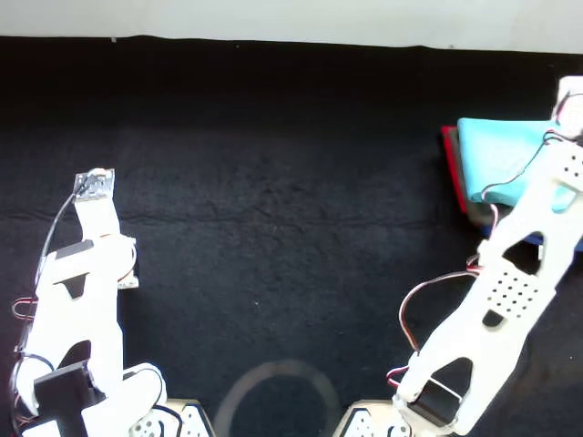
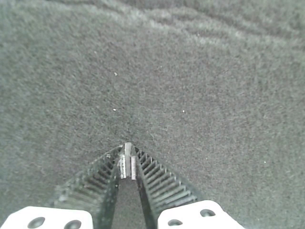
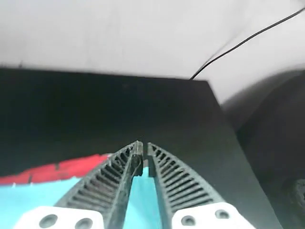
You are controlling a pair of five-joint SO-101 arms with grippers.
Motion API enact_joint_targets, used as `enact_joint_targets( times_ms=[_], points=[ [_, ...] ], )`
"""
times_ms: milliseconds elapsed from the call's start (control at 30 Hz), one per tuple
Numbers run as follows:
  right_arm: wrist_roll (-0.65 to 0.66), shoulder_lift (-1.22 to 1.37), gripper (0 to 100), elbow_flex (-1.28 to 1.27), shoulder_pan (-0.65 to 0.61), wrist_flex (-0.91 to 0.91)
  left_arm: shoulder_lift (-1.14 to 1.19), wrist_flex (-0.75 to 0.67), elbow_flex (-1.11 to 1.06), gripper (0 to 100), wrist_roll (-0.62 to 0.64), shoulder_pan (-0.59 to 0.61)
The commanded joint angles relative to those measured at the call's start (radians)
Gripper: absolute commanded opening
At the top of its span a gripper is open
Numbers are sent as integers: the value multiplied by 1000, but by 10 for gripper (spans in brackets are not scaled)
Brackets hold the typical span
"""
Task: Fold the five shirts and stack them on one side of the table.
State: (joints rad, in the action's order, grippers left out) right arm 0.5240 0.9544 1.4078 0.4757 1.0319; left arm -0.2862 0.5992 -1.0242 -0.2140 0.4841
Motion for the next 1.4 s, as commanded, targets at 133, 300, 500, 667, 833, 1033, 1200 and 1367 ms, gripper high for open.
enact_joint_targets(
  times_ms=[133,300,500,667,833,1033,1200,1367],
  points=[
    [35,124,5,-31,101,-159,-24,-15,1,10,-8,1],
    [40,211,5,-33,143,-272,-24,-15,1,10,-8,1],
    [38,254,5,-33,148,-291,-24,-15,1,10,-8,1],
    [34,183,5,-31,150,-305,-24,-15,1,10,-8,1],
    [32,28,9,-31,150,-303,-24,-15,1,10,-8,1],
    [32,-79,9,-33,156,-278,-24,-15,1,10,-8,1],
    [31,-189,9,-31,116,-15,-24,-15,1,10,-8,1],
    [-46,-337,9,-31,39,308,-24,-15,1,10,-8,1]
  ],
)
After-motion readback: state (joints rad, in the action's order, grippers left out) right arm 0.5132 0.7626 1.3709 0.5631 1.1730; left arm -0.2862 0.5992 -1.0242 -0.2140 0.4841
